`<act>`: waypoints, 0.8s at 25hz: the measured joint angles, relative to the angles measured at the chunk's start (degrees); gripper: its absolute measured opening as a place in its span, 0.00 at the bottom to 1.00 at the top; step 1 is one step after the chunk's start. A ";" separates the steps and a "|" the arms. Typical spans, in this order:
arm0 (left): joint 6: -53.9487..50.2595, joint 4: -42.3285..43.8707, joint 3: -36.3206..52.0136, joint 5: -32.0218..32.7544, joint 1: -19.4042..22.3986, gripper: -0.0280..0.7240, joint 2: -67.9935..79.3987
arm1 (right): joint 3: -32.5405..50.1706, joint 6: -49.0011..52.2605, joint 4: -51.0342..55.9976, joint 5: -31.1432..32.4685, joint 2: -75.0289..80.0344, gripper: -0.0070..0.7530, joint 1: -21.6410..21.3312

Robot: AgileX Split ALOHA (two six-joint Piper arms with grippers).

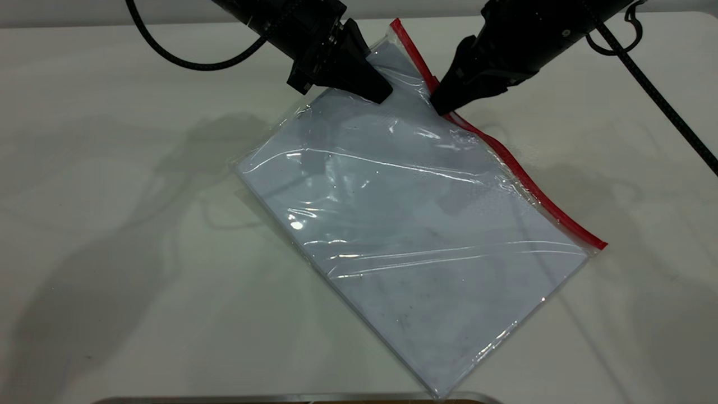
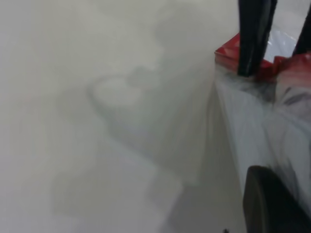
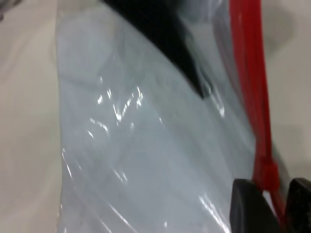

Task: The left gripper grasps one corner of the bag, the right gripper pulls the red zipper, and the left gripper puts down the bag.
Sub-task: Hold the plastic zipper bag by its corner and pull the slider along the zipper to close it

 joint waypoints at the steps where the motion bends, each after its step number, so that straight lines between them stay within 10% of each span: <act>1: -0.02 -0.07 0.00 0.24 0.00 0.11 0.00 | 0.02 -1.09 1.30 0.00 0.00 0.31 0.00; 12: 0.00 -0.33 0.00 1.08 0.08 0.11 0.00 | 0.19 -6.48 6.76 2.70 0.00 0.31 -0.07; 20: -0.06 -0.50 0.00 1.49 0.07 0.11 0.00 | 0.19 -6.67 4.35 3.86 -0.41 0.09 -0.69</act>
